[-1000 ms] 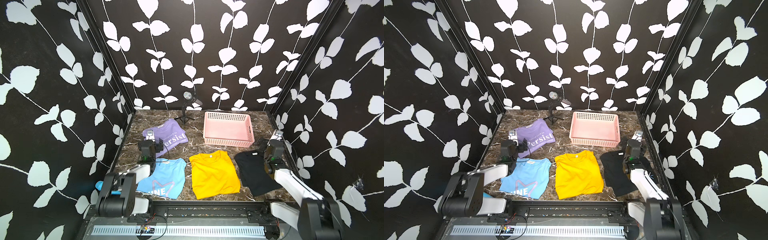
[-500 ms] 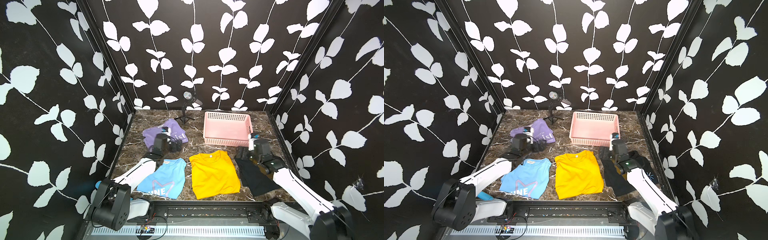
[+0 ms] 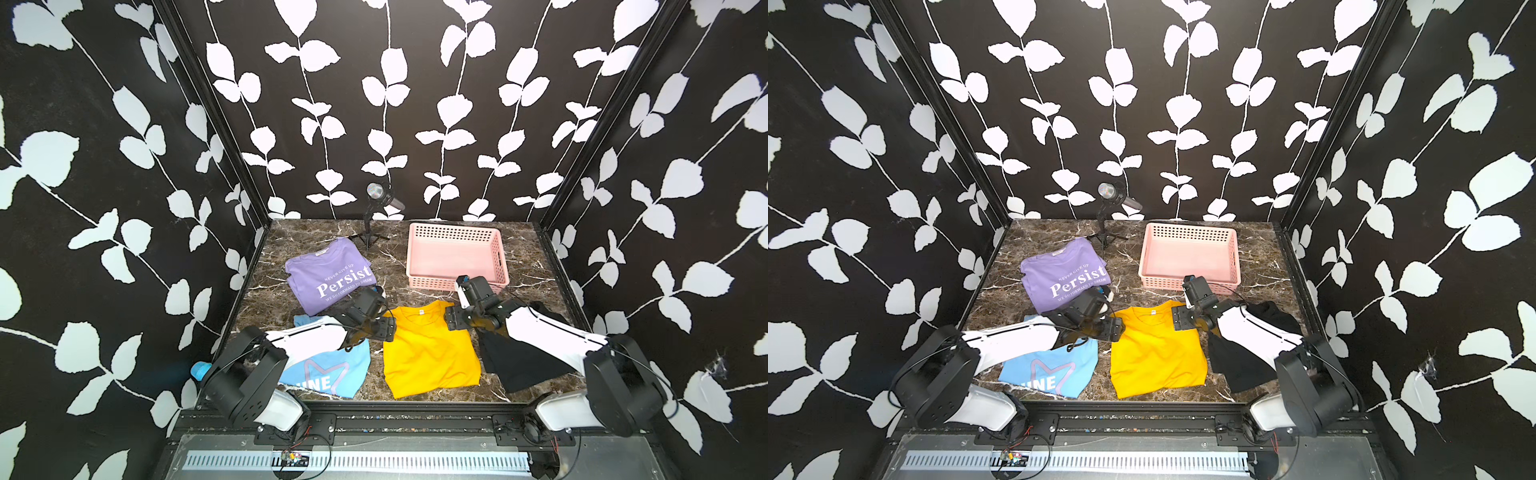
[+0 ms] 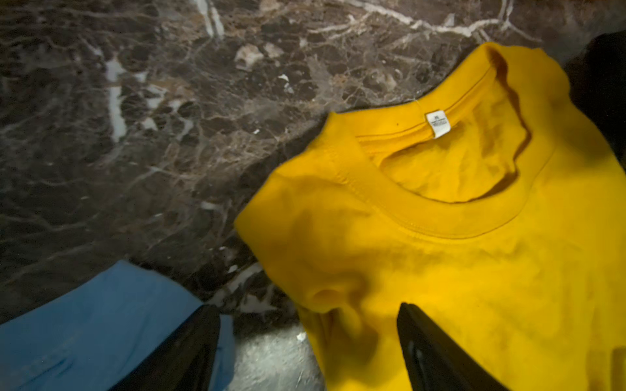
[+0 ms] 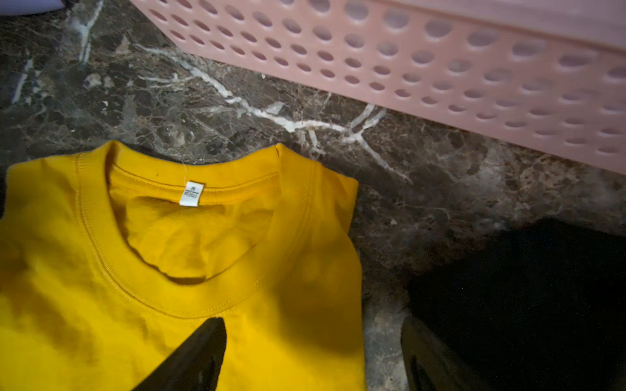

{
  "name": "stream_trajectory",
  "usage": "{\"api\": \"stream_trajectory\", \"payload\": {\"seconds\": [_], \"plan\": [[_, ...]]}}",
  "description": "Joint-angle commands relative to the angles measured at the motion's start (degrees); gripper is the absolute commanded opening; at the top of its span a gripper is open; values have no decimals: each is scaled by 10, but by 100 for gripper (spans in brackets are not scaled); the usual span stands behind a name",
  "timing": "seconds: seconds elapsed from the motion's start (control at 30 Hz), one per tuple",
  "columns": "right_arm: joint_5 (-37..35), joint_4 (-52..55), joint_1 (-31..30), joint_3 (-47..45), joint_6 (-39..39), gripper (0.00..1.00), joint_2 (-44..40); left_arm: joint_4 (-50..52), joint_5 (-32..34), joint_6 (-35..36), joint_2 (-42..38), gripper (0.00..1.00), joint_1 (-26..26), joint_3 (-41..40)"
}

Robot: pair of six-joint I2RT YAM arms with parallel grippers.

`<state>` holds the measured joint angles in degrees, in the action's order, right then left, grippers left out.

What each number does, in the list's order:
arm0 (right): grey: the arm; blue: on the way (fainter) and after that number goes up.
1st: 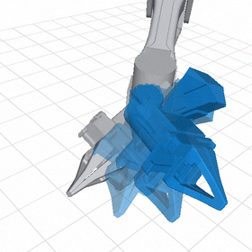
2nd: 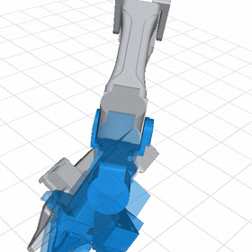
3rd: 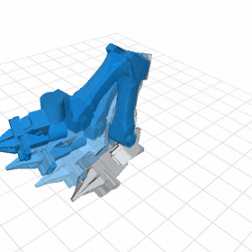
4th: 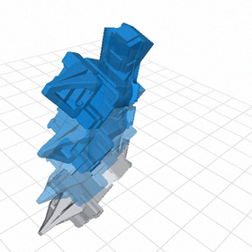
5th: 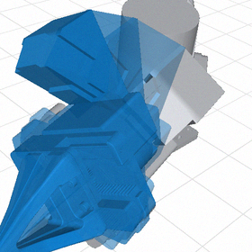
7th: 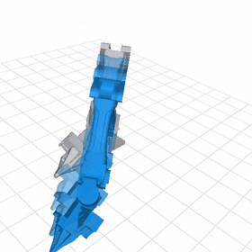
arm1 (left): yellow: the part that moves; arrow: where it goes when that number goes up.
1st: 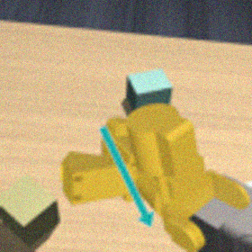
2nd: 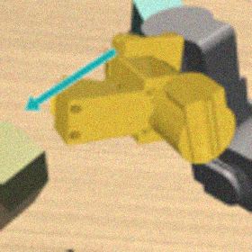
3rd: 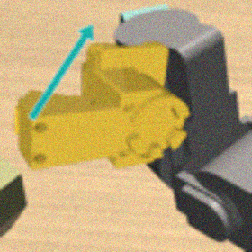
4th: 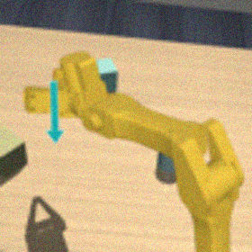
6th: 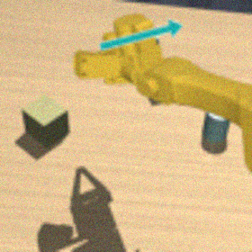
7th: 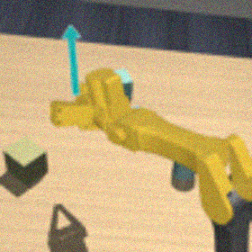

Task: Put the folded t-shirts into the basket
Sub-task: Pick up the T-shirt from the center of the board.

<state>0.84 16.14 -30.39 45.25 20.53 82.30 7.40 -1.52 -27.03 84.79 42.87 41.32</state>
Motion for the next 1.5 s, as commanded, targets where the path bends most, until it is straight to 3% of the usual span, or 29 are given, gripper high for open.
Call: {"api": "stream_trajectory", "payload": {"seconds": [0.0, 0.4, 0.63, 0.83, 1.03, 1.23, 1.3, 1.47], "plan": [[-9, 3, -4, 20, -16, 83, 18, 18, 31, -9, 12, 85, 24, 26], [7, -1, -4, 34, -28, 78, 89, 22, 46, -44, 70, 84, 42, 44], [24, -18, -4, 18, -20, 72, 120, -27, 43, -78, 92, 70, 47, 21], [32, -118, -4, -39, 27, 58, 109, -112, 40, -121, 119, 49, 47, -7], [76, -230, -4, -78, 75, 31, 99, -142, 45, -126, 122, 27, 47, -4], [68, -256, -4, -92, 90, 7, 47, -153, 42, -125, 108, 1, 47, 1], [58, -256, -4, -97, 90, 0, 26, -151, 37, -123, 100, 0, 47, 5], [52, -251, -4, -106, 89, 0, -49, -150, 27, -119, 67, 0, 47, 8]]}}
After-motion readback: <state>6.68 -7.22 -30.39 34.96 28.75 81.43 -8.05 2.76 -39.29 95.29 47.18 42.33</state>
